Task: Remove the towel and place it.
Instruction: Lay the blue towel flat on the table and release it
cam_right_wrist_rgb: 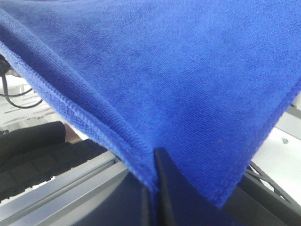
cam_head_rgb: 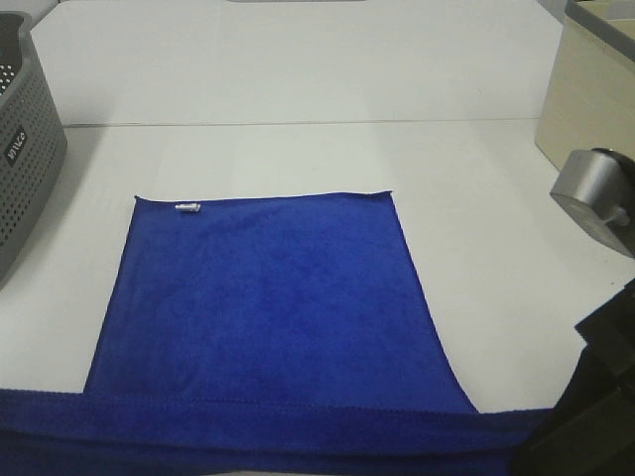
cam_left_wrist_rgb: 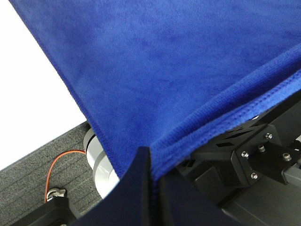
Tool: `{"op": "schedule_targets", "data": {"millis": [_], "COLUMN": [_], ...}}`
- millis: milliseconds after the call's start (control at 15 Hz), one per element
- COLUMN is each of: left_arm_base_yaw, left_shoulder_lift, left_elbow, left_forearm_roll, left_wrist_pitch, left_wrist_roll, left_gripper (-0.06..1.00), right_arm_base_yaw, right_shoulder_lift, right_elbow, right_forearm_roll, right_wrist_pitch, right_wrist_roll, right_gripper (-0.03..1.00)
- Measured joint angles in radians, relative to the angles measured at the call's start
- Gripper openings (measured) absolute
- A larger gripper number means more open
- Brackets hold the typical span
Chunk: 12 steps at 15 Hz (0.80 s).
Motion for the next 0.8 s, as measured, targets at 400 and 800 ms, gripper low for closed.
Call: {"op": "schedule_targets", "data": {"millis": [400,800], "left_arm_base_yaw": [0.0,0.0], "left_shoulder_lift": [0.083,0.294], "left_elbow": [0.075,0.075], "left_forearm_roll": [-0.015,-0.028], "left_wrist_pitch": [-0.003,-0.003], "left_wrist_roll": [-0.004,-0.004], "left_gripper": [0.0,0.0], "right_arm_base_yaw": [0.0,0.0], "right_shoulder_lift": [0.118,0.355], "right_elbow": [0.093,0.093], "right_forearm_roll": [0.045,0.027], "right_wrist_pitch": [-0.051,-0.083], "right_wrist_roll": [-0.12,-0.2], "right_gripper": [0.02,0.02]}}
